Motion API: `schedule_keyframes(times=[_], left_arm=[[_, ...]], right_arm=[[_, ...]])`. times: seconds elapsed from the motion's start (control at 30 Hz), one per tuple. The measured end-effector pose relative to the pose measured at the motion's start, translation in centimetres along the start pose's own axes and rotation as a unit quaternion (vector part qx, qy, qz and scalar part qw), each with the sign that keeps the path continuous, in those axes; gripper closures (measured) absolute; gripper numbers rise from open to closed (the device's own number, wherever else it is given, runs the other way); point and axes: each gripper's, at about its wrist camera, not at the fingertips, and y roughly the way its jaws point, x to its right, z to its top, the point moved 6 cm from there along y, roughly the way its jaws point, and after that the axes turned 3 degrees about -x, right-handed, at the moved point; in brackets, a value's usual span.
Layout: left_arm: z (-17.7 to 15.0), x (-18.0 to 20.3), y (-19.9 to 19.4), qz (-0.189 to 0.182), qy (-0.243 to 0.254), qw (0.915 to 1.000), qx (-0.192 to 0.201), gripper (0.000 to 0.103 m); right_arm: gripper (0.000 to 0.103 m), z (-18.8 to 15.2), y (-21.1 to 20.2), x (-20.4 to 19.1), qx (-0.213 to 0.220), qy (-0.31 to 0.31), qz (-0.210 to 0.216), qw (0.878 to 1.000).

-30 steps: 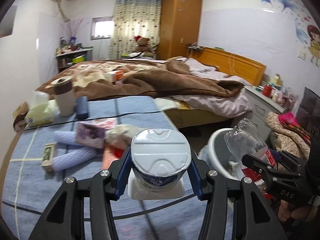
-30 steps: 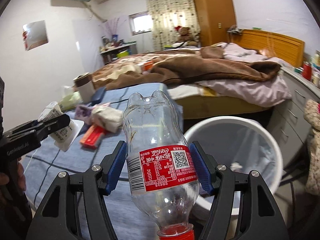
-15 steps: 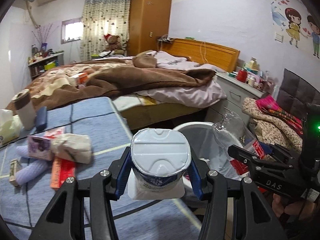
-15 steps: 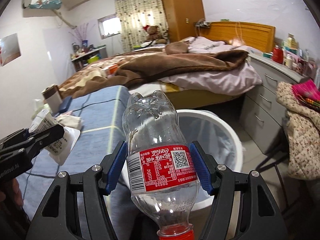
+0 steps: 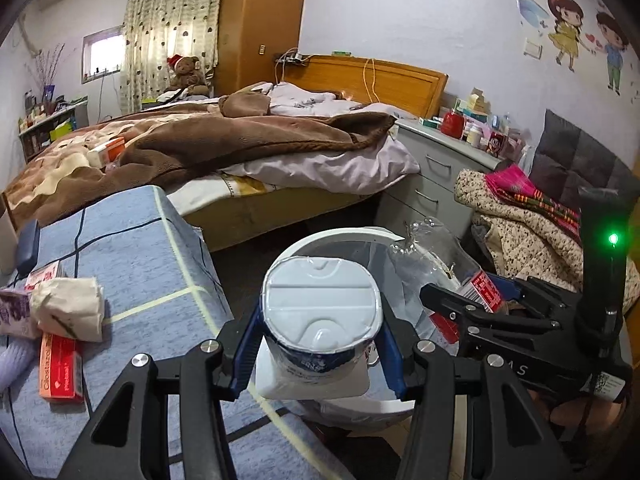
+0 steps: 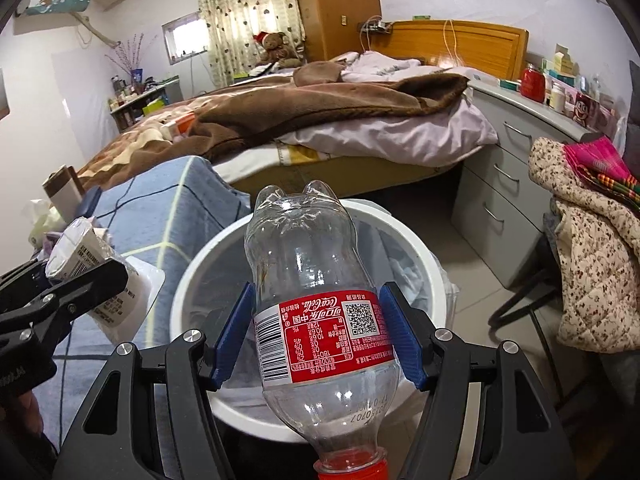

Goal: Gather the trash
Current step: 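Carry the yogurt cup and bottle over the bin and open both tools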

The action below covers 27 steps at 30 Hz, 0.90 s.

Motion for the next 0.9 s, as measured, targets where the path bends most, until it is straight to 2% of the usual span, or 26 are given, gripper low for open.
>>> schedule_keyframes(times=[0.37,0.47,0.53,0.9], left_arm=[[-0.1,0.8,2.4,-0.014,0.002,0.9997,-0.022,0.048],[-0.1,0.6,2.6,-0.014,-0.005,0.9996,-0.024,0.036],[0.0,0.6,2.4,-0.02,-0.008,0.9995,-0.023,0.033],[0.0,-0.8,0.6,-0.001,-0.017,0.9998,-0.006,0.032]], right_arm=[[0.036,0.0,1.6,1.4,-0.022,0.011,-0.008,1.0],[0.036,0.3,1.4,1.7,-0.016,0.022,-0.005,1.0],[0.036,0.4,1.1,1.8,-0.011,0.027,0.0,1.0],[0.035,0.8,-0.2,0.7,0.009,0.021,0.002,1.0]])
